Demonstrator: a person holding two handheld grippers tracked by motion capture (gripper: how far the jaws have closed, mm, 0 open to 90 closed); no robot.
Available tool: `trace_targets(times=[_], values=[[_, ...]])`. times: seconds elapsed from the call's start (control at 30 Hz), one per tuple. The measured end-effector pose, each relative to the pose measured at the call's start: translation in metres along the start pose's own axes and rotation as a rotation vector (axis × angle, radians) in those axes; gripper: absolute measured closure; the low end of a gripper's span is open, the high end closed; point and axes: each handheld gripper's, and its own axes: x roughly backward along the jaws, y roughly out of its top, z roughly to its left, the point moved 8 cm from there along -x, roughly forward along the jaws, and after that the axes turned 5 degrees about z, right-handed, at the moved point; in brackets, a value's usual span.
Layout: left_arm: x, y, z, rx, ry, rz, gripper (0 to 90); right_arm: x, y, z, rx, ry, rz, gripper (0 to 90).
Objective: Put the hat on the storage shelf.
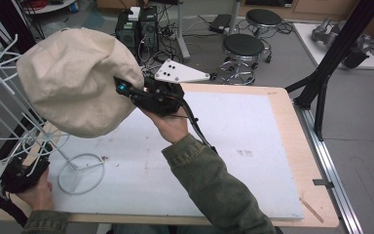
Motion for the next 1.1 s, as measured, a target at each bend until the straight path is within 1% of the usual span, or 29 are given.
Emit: trace_targets(times=[0.07,0.1,0.13,0.17,0.23,0.3,0.33,0.4,0.43,0.5,0.53,0.6,0.73,0.8,0.87,0.9,0.97,1.03,1.1], values=[[0.000,0.000,0.000,0.000,0.000,0.000,29.5,-0.001,0.000,0.000,-0.003,0.000,0.000,74.5],[0.000,0.000,0.000,-0.001,0.001,-0.001,29.5,-0.001,-0.001,0.000,-0.010,-0.004,0.002,72.1],[0.000,0.000,0.000,0.000,0.001,-0.001,29.5,-0.002,-0.001,-0.001,-0.017,-0.006,-0.001,66.8],[0.000,0.000,0.000,0.001,0.001,-0.001,29.4,-0.003,-0.002,-0.001,-0.024,-0.014,-0.002,58.5],[0.001,0.000,0.001,0.001,0.002,-0.002,29.5,-0.004,-0.004,-0.003,-0.038,-0.041,0.006,45.6],[0.001,0.000,0.001,0.005,0.003,-0.004,29.4,-0.003,-0.006,-0.003,-0.039,-0.040,0.009,38.1],[0.001,0.000,0.001,0.005,0.004,-0.001,29.5,-0.003,-0.009,-0.004,-0.038,-0.056,0.019,32.7],[0.002,0.000,0.002,0.004,0.005,-0.002,29.5,0.000,-0.014,-0.005,-0.035,-0.072,0.035,21.1],[0.002,0.000,0.002,0.004,0.007,-0.002,29.5,0.002,-0.017,-0.007,-0.036,-0.095,0.039,19.4],[0.003,0.001,0.001,0.002,0.007,-0.006,29.5,0.009,-0.023,-0.013,-0.032,-0.151,0.049,10.8],[0.003,0.001,0.002,0.001,0.008,-0.005,29.5,0.014,-0.026,-0.017,-0.035,-0.182,0.055,10.8],[0.004,0.001,0.002,0.002,0.010,-0.005,29.5,0.025,-0.031,-0.024,-0.025,-0.220,0.058,10.7],[0.004,0.001,0.001,-0.002,0.013,-0.007,29.5,0.051,-0.043,-0.038,-0.026,-0.303,0.080,10.7],[0.004,0.001,0.001,-0.008,0.013,-0.004,29.4,0.065,-0.051,-0.047,-0.041,-0.357,0.091,10.7],[0.004,0.001,0.000,-0.011,0.014,-0.006,29.4,0.075,-0.057,-0.053,-0.053,-0.398,0.105,10.6],[0.005,0.001,-0.001,-0.008,0.016,-0.006,29.4,0.081,-0.061,-0.056,-0.051,-0.424,0.105,10.6],[0.006,0.001,-0.001,-0.014,0.016,-0.005,29.4,0.091,-0.067,-0.060,-0.050,-0.463,0.113,10.6],[0.007,0.001,-0.002,-0.013,0.018,-0.009,29.4,0.101,-0.073,-0.065,-0.061,-0.499,0.122,10.6],[0.007,0.001,-0.002,-0.010,0.019,-0.009,29.4,0.111,-0.079,-0.069,-0.072,-0.517,0.128,10.6]])
